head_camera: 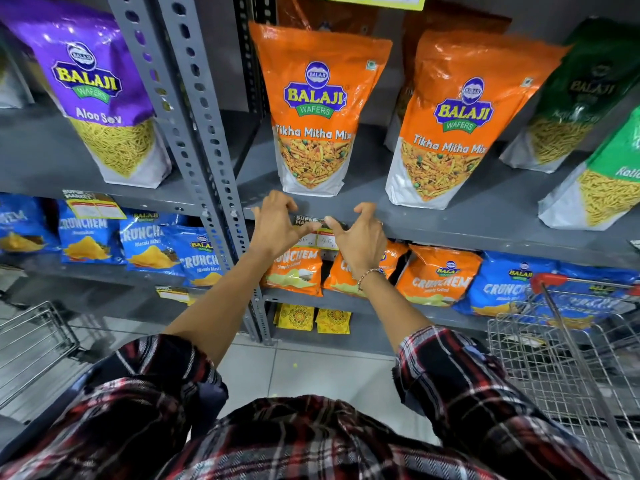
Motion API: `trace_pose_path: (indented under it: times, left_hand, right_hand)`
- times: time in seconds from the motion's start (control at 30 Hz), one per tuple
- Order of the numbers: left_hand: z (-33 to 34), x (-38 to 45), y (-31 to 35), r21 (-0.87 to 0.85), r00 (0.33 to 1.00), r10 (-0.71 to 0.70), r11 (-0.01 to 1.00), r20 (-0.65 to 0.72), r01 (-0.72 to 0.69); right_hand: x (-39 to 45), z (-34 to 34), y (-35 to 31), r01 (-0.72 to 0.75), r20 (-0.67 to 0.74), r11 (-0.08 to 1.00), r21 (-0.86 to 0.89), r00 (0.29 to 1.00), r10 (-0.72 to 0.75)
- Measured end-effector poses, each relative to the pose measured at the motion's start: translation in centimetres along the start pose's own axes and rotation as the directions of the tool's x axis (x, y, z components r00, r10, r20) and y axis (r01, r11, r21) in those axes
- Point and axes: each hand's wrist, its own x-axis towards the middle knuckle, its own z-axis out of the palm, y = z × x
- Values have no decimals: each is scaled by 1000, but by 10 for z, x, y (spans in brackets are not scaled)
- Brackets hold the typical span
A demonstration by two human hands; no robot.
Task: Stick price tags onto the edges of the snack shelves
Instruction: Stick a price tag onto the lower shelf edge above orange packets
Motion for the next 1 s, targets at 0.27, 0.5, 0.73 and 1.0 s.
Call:
trace_pose_path:
  times: [0.27, 0.5, 0.73, 1.0]
  left_hand:
    - [-7, 12, 3, -32, 997, -55, 998, 48, 56]
    - [-19, 14, -10, -109, 998, 8, 994, 70, 0]
    - [-22, 1, 7, -139, 999, 16, 990, -34, -21]
    - [35, 3, 145, -188, 932, 346, 928, 106, -322]
  right_hand:
    - [10, -9, 8, 5, 64, 999, -38, 998, -2]
    - [22, -18, 27, 62, 154, 992, -112, 987, -44]
    - [27, -45, 45, 79, 253, 996, 34, 964, -85]
    - [28, -131, 102, -25, 147, 988, 150, 989, 2]
